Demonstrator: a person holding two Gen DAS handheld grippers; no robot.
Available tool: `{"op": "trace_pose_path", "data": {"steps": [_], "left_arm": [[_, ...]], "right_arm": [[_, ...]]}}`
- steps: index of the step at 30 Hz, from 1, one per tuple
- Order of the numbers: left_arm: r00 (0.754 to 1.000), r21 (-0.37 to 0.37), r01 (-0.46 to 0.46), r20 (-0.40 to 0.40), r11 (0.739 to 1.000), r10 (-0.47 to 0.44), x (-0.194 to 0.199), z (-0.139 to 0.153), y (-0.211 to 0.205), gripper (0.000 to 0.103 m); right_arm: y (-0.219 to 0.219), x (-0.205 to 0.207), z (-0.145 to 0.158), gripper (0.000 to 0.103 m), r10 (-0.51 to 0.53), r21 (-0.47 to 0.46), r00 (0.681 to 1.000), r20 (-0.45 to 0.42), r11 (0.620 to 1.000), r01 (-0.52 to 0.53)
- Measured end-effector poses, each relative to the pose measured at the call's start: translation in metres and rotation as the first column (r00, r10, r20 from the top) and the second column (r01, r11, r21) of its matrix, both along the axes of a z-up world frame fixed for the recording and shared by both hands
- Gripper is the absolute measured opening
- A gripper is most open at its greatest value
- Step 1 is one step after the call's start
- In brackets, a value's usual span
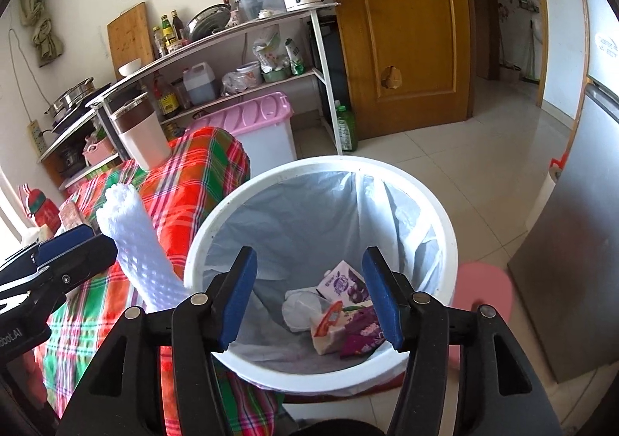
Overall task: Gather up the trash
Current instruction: 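Open both tools over the bin to drop the snack bag and foam net, then move both open tools back over the table items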
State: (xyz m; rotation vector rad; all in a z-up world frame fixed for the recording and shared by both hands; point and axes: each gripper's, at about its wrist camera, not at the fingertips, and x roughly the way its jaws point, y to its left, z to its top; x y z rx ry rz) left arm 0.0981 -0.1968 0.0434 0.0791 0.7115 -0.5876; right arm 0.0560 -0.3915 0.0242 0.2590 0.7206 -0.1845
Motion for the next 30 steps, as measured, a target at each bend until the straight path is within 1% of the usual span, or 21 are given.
{"op": "trace_pose_path", "data": {"steps": [4,7,8,12,16,19,22,26,30], "left_arm": [[1.000,-0.014,0.005,-0.008,1.000,-0.005,0.007,-0.002,-0.003,0.065],[0.997,-0.043,0.051,-0.061,0.998,-0.053,0.015,-0.009,-0.020,0.065],[0.995,-0.048,0.067,-0.068,0.997,-0.070,0.015,-0.010,-0.025,0.065],[0.994,-0.043,0.103,-0.044,0.994,-0.104,0.009,-0.010,-0.043,0.065],[0.994,-0.052,0.095,-0.052,0.994,-0.097,0.010,-0.007,-0.044,0.065],[0.996,-0.048,0.070,-0.049,0.996,-0.073,0.010,-0.005,-0.034,0.066],[0.998,-0.053,0.046,-0.044,0.998,-0.048,0.007,-0.001,-0.018,0.067],[0.999,-0.040,0.007,-0.032,0.999,-0.008,0.004,0.004,0.015,0.069],[0.998,-0.017,-0.067,0.000,0.998,0.068,0.003,0.007,0.056,0.070]], "right_arm": [[0.005,0.001,0.002,0.058,-0.003,0.011,1.000,-0.002,1.000,0.003],[0.002,-0.004,0.003,0.058,-0.025,0.002,1.000,0.001,1.000,0.025],[-0.001,-0.007,0.003,0.058,-0.035,0.001,0.999,0.004,0.999,0.035],[-0.017,-0.016,0.004,0.058,-0.085,0.011,0.996,0.007,0.996,0.085],[-0.026,-0.019,0.004,0.058,-0.098,0.013,0.995,0.008,0.995,0.098],[-0.027,-0.020,0.006,0.058,-0.092,0.024,0.996,0.017,0.996,0.091],[-0.019,-0.019,0.013,0.058,-0.069,0.033,0.997,0.036,0.997,0.067],[0.002,-0.013,0.024,0.058,-0.020,0.033,0.998,0.067,0.999,0.018],[0.032,-0.003,0.031,0.058,0.037,0.043,0.995,0.089,0.998,-0.041]]}}
